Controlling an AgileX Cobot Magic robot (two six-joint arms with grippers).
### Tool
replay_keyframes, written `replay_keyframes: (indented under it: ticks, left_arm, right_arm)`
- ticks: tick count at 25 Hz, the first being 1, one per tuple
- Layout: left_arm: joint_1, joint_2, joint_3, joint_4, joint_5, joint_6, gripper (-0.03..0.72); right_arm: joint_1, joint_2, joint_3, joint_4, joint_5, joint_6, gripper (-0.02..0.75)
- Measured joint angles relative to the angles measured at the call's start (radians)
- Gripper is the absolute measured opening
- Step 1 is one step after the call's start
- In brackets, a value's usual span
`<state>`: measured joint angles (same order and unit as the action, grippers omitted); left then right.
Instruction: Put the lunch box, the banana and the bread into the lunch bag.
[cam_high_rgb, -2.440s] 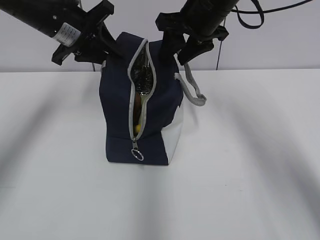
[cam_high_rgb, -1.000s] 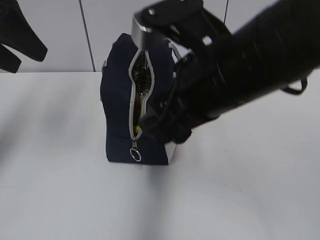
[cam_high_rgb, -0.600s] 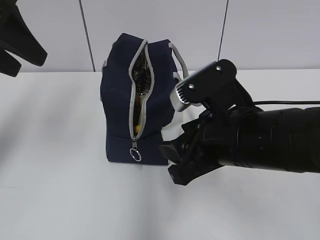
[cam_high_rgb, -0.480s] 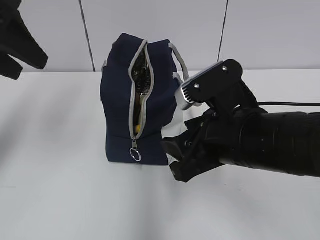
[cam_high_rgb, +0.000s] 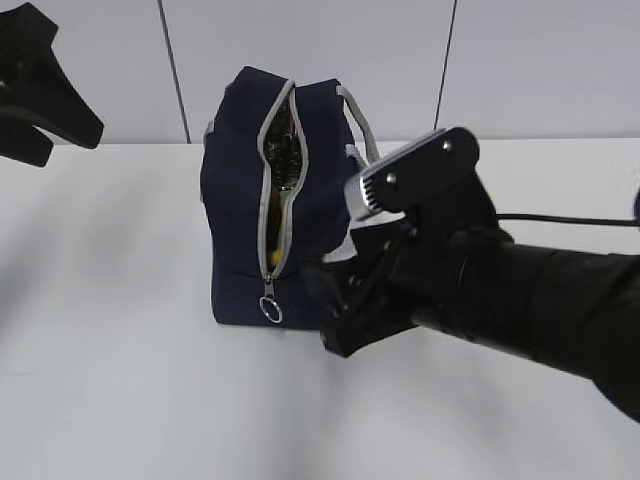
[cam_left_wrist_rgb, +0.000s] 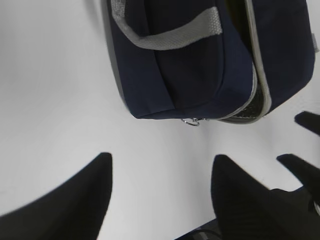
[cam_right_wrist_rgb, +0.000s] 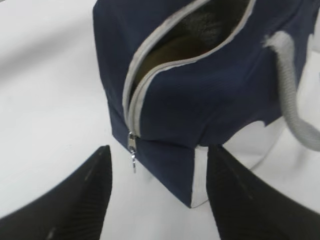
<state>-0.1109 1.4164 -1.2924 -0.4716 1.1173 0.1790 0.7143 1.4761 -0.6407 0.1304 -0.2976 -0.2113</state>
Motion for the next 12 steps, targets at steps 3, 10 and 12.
replay_keyframes:
  ticks: [3,10,12]
  left_arm:
    - [0.000,0.000,0.000,0.000,-0.005,0.001,0.435]
    - [0.000,0.000,0.000,0.000,-0.013,0.003,0.435]
    - [0.000,0.000,0.000,0.000,-0.016,0.004,0.435]
  right_arm:
    - [0.000,0.066,0.013,-0.183,-0.059,0.188,0.442]
    - [0.000,0.189,0.014,-0.396,-0.206,0.329,0.442]
    - [0.000,0.226,0.014,-0.406,-0.258,0.329,0.442]
